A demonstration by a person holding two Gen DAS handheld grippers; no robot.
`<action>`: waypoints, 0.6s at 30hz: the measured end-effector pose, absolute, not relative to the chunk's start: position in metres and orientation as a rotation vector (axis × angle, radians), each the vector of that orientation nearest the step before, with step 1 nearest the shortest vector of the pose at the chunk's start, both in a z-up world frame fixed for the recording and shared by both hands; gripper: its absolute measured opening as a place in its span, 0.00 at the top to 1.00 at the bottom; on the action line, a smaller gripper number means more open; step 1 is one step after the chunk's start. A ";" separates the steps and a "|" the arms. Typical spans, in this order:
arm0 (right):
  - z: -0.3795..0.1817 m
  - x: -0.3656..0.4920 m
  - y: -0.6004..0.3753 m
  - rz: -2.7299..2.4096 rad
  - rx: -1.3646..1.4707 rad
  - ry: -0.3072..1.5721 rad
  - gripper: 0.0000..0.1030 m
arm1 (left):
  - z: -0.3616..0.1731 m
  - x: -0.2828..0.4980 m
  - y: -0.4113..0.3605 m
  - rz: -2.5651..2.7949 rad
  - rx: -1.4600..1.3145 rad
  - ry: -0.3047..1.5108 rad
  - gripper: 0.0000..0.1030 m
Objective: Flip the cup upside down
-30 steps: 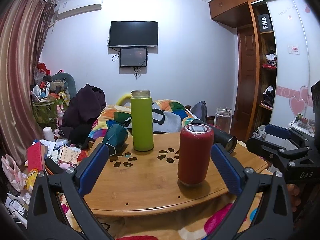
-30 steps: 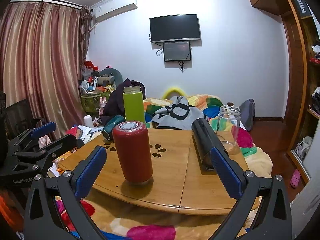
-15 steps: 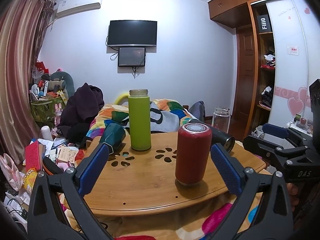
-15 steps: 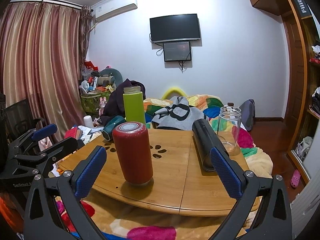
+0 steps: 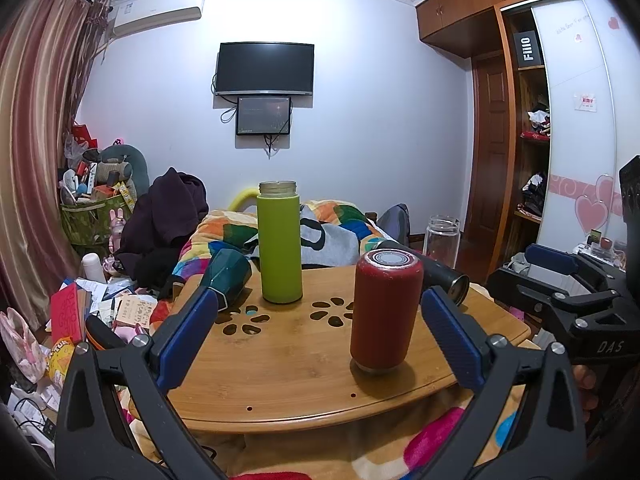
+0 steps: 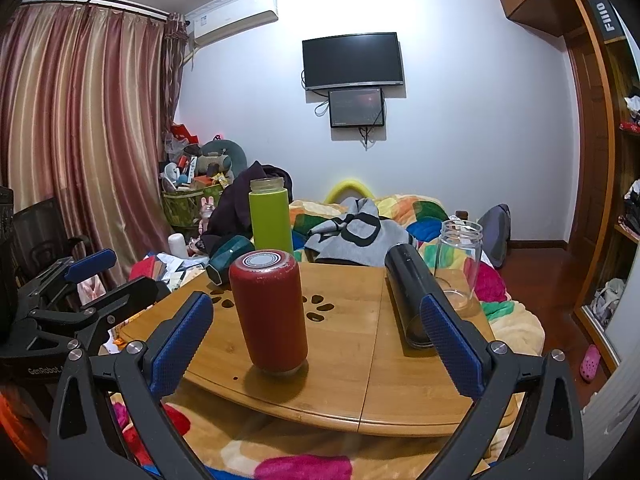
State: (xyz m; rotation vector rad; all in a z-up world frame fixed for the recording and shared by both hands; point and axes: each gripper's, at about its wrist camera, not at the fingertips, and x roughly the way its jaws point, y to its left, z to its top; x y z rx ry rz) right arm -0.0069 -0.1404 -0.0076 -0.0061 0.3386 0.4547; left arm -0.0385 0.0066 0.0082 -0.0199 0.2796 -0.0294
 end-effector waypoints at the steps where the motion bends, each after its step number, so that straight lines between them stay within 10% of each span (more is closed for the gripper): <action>1: -0.008 -0.007 -0.140 0.455 -0.005 0.339 0.00 | 0.008 -0.038 0.006 -0.029 -0.020 0.279 0.00; 18: -0.006 -0.007 -0.141 0.452 0.002 0.335 0.00 | 0.012 -0.042 0.004 -0.050 -0.031 0.265 0.00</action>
